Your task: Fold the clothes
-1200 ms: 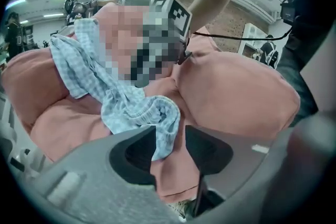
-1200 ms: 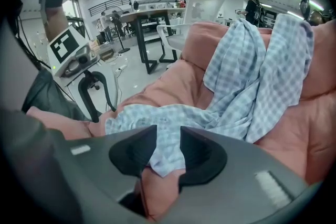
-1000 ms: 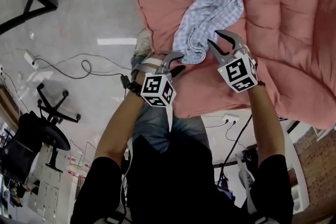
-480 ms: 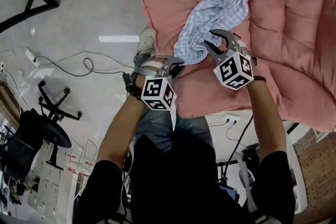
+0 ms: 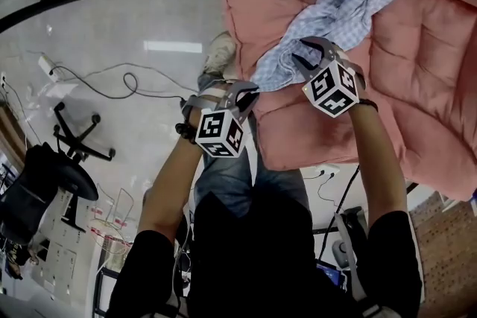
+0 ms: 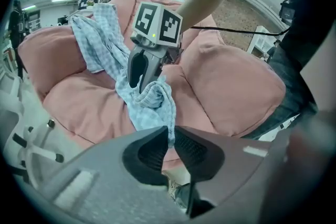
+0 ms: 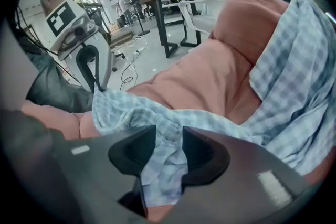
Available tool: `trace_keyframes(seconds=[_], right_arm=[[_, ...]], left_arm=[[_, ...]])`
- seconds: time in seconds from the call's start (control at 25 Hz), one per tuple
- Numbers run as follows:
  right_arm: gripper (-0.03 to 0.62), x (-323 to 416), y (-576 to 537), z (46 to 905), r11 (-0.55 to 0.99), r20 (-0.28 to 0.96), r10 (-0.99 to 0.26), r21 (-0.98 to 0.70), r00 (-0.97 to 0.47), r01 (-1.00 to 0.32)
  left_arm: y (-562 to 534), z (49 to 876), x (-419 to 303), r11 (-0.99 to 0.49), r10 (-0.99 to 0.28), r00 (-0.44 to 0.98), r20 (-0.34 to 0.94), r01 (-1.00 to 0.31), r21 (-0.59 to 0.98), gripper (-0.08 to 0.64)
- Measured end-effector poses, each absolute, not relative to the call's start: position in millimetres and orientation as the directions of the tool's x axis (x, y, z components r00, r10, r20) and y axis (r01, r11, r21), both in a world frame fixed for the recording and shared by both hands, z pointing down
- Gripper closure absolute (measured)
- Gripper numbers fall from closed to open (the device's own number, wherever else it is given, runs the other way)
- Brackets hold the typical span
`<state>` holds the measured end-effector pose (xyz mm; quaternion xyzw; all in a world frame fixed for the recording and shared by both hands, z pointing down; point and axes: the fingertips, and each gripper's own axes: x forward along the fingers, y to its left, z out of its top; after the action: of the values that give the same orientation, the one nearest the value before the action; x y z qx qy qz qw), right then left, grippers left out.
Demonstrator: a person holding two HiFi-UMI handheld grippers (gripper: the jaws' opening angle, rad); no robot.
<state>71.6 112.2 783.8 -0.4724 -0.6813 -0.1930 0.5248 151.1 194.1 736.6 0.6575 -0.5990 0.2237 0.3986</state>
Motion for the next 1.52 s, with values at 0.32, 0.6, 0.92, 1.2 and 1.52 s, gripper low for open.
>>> trace_keyframes(seconds=[0.32, 0.6, 0.92, 1.2, 1.52], right_arm=[[0.422, 78.0, 125.4, 802.8, 0.489, 0.899, 0.43, -0.311, 0.085, 0.815], [0.422, 84.5, 123.8, 813.1, 0.556, 0.924, 0.376, -0.281, 0.066, 0.782], [0.41, 76.5, 124.5, 794.1, 0.648, 0.876, 0.48, -0.397, 0.057, 0.649], [0.407, 68.8, 130.1, 806.9, 0.697, 0.888, 0.457, -0.392, 0.05, 0.601], [0.537, 65.7, 122.2, 786.4, 0.728, 0.914, 0.402, -0.276, -0.064, 0.627]], left_arm=[[201.9, 740.5, 148.8, 0.105, -0.617, 0.16, 0.77, -0.954, 0.282, 0.515], [209.8, 739.4, 145.0, 0.114, -0.615, 0.146, 0.775, -0.956, 0.271, 0.517], [206.3, 736.7, 151.5, 0.09, -0.61, 0.158, 0.777, -0.96, 0.265, 0.515], [206.1, 737.6, 145.8, 0.099, -0.607, 0.156, 0.779, -0.958, 0.269, 0.515], [214.4, 734.8, 144.5, 0.111, -0.609, 0.147, 0.779, -0.957, 0.268, 0.517]])
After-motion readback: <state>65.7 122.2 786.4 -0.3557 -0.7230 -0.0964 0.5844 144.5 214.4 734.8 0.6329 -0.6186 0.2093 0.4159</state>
